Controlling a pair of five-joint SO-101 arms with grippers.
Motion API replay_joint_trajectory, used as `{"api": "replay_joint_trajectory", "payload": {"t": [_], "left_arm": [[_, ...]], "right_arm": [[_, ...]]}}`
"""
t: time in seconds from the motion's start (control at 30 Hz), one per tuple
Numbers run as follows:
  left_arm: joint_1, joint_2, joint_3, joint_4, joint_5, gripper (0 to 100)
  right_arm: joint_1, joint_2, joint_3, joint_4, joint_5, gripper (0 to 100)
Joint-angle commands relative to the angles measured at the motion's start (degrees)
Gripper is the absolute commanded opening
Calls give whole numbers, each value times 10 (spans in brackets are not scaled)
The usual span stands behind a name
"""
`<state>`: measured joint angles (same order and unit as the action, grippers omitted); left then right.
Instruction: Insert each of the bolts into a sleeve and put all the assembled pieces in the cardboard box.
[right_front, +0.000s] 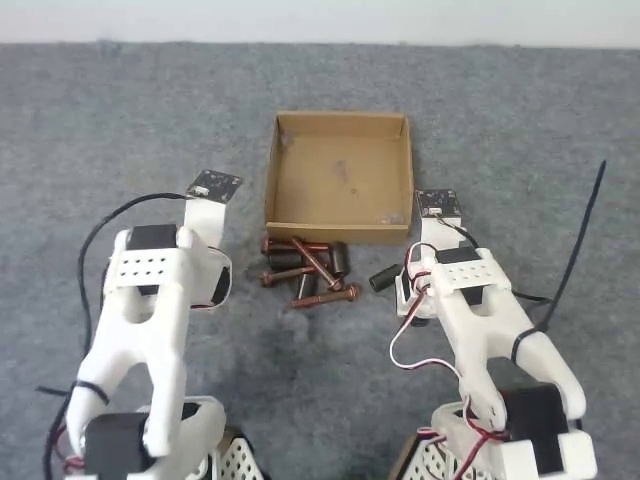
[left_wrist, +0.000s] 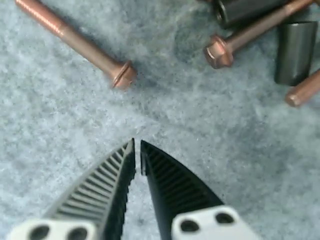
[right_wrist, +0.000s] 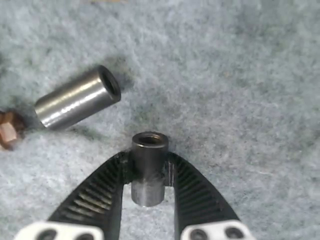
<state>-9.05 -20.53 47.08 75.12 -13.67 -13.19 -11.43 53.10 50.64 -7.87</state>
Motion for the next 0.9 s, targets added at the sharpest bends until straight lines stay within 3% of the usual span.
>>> {"api": "replay_joint_trajectory", "payload": {"t": [0.0, 0.23, 0.57, 0.87], "left_arm": [[-4, 58, -24, -33, -7, 9], [-4, 190, -72, -80, -42, 9], [-3, 239, -92, -204, -42, 9], [-1, 324, -220, -201, -42, 9]], "right_arm": [[6, -21, 2, -5, 9, 6], [6, -21, 3, -4, 9, 6], [6, -21, 3, -4, 10, 6], [6, -21, 3, -4, 10, 6]]}}
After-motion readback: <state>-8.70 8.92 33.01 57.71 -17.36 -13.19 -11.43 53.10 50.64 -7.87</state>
